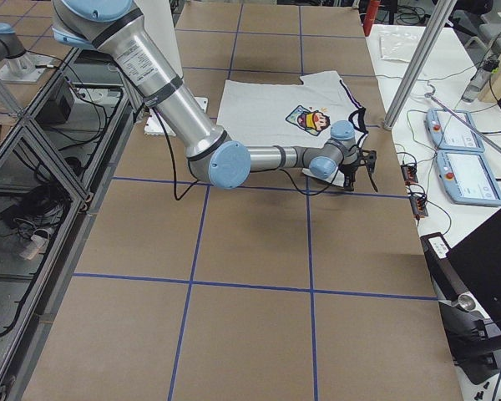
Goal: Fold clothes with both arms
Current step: 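Move the right gripper toward the shirt's shoulder nearest it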
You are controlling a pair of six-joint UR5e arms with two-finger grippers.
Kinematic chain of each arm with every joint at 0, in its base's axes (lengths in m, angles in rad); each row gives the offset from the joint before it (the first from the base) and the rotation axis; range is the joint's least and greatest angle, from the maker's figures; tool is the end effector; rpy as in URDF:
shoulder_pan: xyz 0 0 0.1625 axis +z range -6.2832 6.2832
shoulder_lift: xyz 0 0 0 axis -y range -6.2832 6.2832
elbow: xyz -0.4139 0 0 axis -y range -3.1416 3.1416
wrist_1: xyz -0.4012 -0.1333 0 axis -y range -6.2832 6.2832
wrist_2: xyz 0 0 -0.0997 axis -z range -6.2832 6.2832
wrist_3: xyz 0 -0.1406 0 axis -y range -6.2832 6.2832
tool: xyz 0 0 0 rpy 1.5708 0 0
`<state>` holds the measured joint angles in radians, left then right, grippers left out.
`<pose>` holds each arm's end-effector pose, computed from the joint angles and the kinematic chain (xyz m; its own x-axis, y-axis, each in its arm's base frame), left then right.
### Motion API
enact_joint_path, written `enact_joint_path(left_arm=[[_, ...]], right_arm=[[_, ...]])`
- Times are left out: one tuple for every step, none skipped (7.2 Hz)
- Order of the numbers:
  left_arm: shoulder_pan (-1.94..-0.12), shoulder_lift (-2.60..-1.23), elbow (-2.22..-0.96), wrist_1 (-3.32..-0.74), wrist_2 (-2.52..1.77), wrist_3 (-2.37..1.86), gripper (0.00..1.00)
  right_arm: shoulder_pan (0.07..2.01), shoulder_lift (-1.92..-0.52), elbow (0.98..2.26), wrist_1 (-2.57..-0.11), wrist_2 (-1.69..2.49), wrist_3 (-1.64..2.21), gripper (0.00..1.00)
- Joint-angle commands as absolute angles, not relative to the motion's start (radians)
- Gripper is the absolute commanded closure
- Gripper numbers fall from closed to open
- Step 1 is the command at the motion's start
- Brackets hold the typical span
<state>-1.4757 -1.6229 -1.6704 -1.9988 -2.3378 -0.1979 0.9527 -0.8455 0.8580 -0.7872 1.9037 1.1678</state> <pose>0.0173 -0.5579 0.5453 0.6830 0.2743 -0.6770 0.0559 0.9044 0.4229 -0.4158 -0.7356 0.4889 0.6219 0.2350 0.7470 -0.4251 0.9024 0.0700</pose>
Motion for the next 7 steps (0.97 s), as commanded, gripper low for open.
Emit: enact_joint_path(left_arm=[[-1.476,-1.623,-1.671,-1.999,-2.338,-0.198,0.00],[-1.476,-1.623,-1.671,-1.997,-2.338,-0.198,0.00],[-1.476,-1.623,-1.674,-1.997,-2.339,-0.198,0.00],[-1.476,-1.624,-1.677,-1.999,-2.339,-0.210,0.00],[-1.476,-1.624,-1.678,-1.999,-2.339,-0.210,0.00],[-1.476,-1.624,-1.678,-1.999,-2.339,-0.210,0.00],[-1.476,-1.624,-1.681,-1.999,-2.341,-0.212,0.00]], right_arm=[[0.953,-0.845,0.859,-0.790,1.904,1.175,1.00],[0.953,-0.844,0.876,-0.792,1.905,1.199,1.00],[0.948,-0.839,0.929,-0.795,1.907,1.280,1.00],[0.910,-0.839,0.987,-0.796,1.905,1.369,1.00],[0.876,-0.821,1.026,-0.796,1.904,1.431,1.00],[0.842,-0.784,1.025,-0.804,1.895,1.469,1.00],[0.804,-0.740,0.999,-0.816,1.840,1.473,1.00]])
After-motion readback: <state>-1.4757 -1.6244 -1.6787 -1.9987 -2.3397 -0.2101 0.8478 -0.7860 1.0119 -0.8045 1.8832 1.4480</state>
